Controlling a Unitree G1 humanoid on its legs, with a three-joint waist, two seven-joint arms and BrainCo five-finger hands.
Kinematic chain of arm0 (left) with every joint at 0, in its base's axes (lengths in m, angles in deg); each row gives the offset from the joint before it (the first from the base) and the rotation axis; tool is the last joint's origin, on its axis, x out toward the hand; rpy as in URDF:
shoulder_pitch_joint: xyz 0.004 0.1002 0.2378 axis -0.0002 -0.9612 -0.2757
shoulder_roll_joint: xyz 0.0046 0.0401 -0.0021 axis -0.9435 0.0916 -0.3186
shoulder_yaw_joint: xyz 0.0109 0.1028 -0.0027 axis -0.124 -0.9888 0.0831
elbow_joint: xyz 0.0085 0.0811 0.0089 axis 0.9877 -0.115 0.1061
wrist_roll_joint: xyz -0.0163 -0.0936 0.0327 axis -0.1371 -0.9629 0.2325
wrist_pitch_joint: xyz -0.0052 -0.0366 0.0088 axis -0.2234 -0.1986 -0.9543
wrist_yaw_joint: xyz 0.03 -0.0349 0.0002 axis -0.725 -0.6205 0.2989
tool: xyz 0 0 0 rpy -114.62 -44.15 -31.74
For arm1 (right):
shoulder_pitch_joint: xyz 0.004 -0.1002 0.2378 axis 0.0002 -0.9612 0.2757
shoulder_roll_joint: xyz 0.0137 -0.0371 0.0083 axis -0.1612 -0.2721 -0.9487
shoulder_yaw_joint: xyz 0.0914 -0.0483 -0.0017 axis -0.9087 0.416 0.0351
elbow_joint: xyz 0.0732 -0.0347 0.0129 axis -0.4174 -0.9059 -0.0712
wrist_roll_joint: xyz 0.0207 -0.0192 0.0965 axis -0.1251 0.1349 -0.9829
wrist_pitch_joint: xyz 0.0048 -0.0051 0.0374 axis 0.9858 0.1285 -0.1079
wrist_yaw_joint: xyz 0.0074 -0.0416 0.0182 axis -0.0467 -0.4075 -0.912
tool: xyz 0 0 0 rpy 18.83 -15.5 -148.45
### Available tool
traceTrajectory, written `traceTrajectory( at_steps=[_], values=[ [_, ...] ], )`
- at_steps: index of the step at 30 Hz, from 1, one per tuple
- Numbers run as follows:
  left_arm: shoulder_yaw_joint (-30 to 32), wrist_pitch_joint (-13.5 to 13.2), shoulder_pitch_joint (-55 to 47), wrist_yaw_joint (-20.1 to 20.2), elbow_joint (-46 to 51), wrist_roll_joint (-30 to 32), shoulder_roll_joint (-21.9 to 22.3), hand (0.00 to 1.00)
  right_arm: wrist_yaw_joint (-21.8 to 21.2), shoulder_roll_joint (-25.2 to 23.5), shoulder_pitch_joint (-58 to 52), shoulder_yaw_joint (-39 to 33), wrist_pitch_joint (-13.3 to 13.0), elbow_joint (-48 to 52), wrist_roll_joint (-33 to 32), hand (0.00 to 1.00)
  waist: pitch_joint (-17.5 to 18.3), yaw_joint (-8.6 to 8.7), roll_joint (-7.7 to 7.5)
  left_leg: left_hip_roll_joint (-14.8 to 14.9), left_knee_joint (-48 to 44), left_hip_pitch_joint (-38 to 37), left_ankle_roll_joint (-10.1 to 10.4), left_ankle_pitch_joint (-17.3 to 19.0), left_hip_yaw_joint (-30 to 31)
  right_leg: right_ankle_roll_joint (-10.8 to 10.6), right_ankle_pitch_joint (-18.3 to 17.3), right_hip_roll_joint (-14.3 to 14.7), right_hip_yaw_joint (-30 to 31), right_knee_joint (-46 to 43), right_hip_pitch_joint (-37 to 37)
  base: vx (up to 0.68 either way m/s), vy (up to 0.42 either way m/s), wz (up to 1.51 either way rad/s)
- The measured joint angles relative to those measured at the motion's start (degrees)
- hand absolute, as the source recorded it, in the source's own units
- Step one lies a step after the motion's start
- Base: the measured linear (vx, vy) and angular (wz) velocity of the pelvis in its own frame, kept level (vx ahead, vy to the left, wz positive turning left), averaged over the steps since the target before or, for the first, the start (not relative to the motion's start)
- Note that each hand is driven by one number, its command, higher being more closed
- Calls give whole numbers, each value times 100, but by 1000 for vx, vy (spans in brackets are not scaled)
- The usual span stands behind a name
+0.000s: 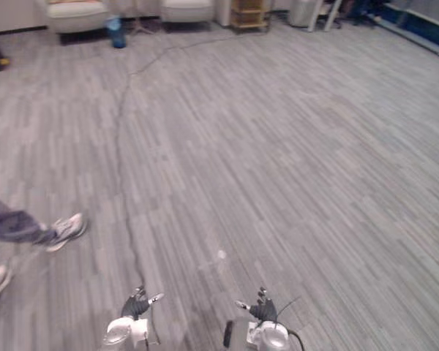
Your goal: Pick up cushions and gather them together orderly.
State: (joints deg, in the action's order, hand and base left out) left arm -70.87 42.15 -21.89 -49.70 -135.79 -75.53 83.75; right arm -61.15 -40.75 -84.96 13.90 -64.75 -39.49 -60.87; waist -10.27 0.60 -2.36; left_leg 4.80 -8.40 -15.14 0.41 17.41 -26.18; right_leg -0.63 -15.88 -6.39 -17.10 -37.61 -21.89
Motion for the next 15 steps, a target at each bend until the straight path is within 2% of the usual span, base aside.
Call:
traceTrajectory(
  at_steps=[1,2,3,4,5,6,7,8,9,10,11,12,13,14,15],
  values=[
    [-62,1,46,0,-112,4,-12,0,-2,45,75,-31,-4,-71,2,0,-3,48,3,-12,161,-196,7,-3,-12,117,405,101,-196,853,-127,621,-34,-16],
    [-108,3,55,0,-149,4,-19,0,-2,74,73,-32,-4,-130,1,0,-6,56,6,-27,220,-269,33,-11,-2,172,611,155,-257,1215,-135,615,-83,-5],
    [-126,10,54,4,-228,23,3,0,-3,166,70,-34,19,-220,4,0,-12,55,13,-42,263,-472,341,-19,33,579,1391,274,-297,1802,-65,638,-105,-14],
    [-71,58,87,3,-294,55,89,0,-17,292,119,-58,38,-286,8,0,-20,67,223,158,232,-668,497,-78,111,848,1527,420,-328,1555,13,631,-102,-17],
    [-42,63,63,9,-281,68,123,0,-11,305,131,-85,49,-296,9,0,-10,45,291,240,101,-651,713,-201,157,896,1340,442,-365,1424,29,624,-143,-14],
    [40,82,128,17,-257,136,156,0,-23,308,126,-192,57,-260,10,0,-68,92,328,388,-686,-418,836,-409,353,880,1043,493,-397,1250,141,617,-232,-18],
    [184,87,129,8,-172,173,217,0,-26,313,111,-223,68,-192,10,0,-157,101,419,707,-2301,117,642,-914,661,903,830,669,-316,1361,512,621,-255,-28],
    [255,88,97,11,-135,172,228,0,-25,323,92,-203,69,-143,5,0,-195,88,477,865,-3066,433,562,-1353,855,910,770,765,-236,1479,731,604,-191,-75],
    [387,86,21,12,40,158,278,0,-16,323,103,-134,73,-96,-1,0,-293,11,524,1090,-4830,1189,503,-1489,1252,986,638,1043,30,1740,1232,469,-64,-85],
    [414,79,24,7,131,161,267,0,0,297,121,-77,78,-99,-12,0,-315,-43,551,1115,-5312,1459,465,-1288,1340,1029,581,1112,171,1824,1436,556,-32,-118],
    [421,69,22,2,303,161,233,0,3,220,133,65,93,-113,-12,0,-375,-116,447,1057,-5841,1965,438,-960,1483,1060,438,1191,443,1969,1847,538,-21,-111],
    [409,31,-25,-2,432,141,126,0,3,149,158,157,109,-115,-14,0,-400,-156,308,943,-5712,2446,411,-720,1566,1060,327,1212,705,2224,2289,521,-21,-102],
    [395,-5,-56,1,478,108,103,0,3,117,152,212,110,-115,-15,0,-380,-172,236,917,-5509,2632,390,-637,1547,1085,258,1221,843,2327,2429,492,-11,-104],
    [412,-66,-127,-3,616,41,96,0,-2,12,127,271,114,-112,-16,0,-321,-247,215,833,-4855,3025,335,-464,1489,1063,164,1241,1171,2533,2737,601,66,-118],
    [480,-92,-169,-8,710,15,138,0,-1,23,131,235,116,-111,-16,0,-307,-308,240,689,-3922,3278,326,-440,1502,974,110,1233,1519,2704,3033,624,104,-125]
  ],
)
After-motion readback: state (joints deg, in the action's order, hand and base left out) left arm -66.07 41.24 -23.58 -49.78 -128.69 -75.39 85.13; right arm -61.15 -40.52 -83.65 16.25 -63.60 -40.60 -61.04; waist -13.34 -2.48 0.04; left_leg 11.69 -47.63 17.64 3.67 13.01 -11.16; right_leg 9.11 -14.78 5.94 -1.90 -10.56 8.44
